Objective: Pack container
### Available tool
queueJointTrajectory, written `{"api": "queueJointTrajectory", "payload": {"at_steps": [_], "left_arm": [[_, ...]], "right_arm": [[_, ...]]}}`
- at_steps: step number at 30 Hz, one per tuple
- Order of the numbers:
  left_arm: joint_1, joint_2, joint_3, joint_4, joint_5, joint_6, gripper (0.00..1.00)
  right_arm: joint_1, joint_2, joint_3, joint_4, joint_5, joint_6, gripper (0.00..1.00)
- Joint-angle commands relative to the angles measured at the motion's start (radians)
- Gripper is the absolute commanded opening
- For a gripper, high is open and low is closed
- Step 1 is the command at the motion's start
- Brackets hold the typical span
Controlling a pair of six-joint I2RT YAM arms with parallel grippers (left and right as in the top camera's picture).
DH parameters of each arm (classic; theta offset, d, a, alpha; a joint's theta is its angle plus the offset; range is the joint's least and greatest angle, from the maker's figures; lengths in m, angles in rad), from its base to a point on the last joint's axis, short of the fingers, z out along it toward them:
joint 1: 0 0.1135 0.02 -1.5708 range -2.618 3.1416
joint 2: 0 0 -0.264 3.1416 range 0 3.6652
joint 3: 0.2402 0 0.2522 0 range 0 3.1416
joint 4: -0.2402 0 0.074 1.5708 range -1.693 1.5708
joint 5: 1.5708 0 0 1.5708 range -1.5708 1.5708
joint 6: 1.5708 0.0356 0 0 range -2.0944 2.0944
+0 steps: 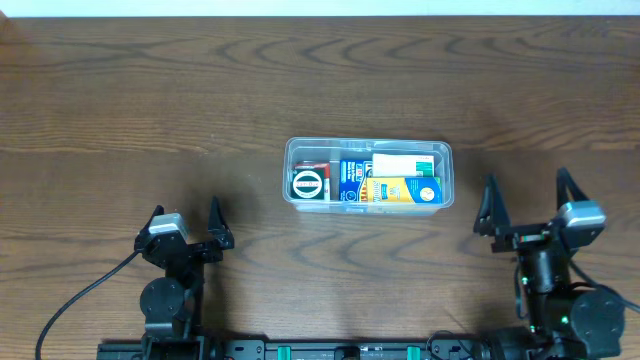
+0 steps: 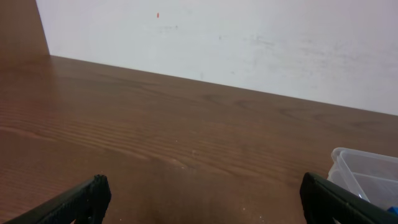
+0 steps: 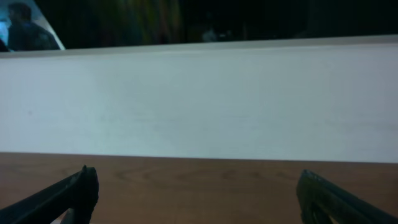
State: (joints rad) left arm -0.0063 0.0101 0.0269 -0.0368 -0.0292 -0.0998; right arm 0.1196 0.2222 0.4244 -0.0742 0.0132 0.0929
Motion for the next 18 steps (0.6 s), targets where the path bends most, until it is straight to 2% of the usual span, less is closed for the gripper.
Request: {"api": "queueJointTrajectory", "payload": {"at_steps": [1,11,18], "left_arm": [[0.006,-0.005,-0.023,-0.034,-0.008,0.013,0.98],[0.006,-0.005,-0.023,-0.034,-0.008,0.013,0.98],[0.006,-0.005,-0.023,-0.034,-0.008,0.013,0.98]], "right_arm": [[-0.008,-0.066,-0.080,0.047,-0.030,-0.019,0.99],[-0.008,-0.210,-0.287,0.222,-0.042,-0.019,0.99],[-0.008,-0.217,-0.382,0.332,-0.048,0.002,0.99]]}}
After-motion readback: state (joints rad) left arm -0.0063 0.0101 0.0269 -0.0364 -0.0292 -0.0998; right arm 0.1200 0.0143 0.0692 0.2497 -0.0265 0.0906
